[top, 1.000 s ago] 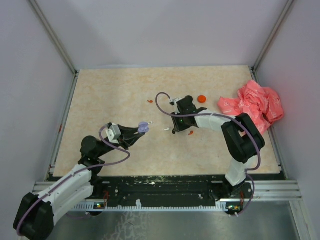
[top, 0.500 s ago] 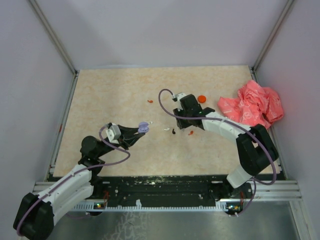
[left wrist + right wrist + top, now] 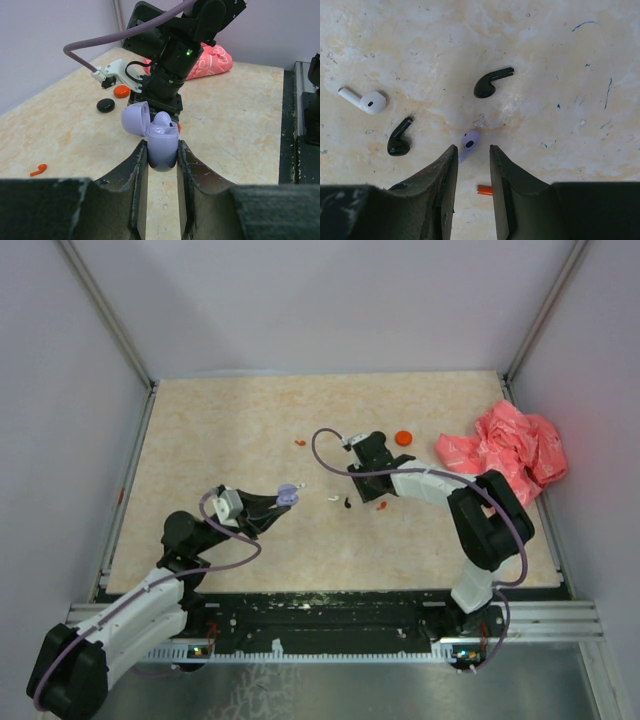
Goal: Insert the wireless bluetooth earbuds into the charging case
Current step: Pick up the earbud from the center of the board.
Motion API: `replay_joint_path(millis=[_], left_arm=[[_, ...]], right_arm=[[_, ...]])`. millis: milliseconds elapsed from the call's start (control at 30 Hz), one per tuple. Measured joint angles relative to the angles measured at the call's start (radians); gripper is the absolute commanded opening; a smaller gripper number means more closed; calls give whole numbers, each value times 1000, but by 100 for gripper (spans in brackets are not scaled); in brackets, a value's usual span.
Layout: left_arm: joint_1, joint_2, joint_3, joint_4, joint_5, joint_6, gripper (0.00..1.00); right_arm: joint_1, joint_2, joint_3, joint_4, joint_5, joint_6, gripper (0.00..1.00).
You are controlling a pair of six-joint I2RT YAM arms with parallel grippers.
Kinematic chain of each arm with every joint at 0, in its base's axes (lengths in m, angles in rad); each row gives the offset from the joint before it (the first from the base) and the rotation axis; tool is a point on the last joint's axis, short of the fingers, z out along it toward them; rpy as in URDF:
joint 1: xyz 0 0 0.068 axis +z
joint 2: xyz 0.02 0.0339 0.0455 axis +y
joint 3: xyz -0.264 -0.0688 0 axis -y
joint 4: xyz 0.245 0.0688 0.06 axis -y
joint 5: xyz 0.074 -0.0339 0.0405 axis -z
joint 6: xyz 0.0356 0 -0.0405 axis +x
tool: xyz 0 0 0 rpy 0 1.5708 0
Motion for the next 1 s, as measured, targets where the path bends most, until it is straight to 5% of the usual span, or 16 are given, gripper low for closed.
replay_joint_path(millis=[1000], left_arm=[[0,16,0,0,8,-3,0]], right_arm=[[1,47,16,15,-10,-22,20]])
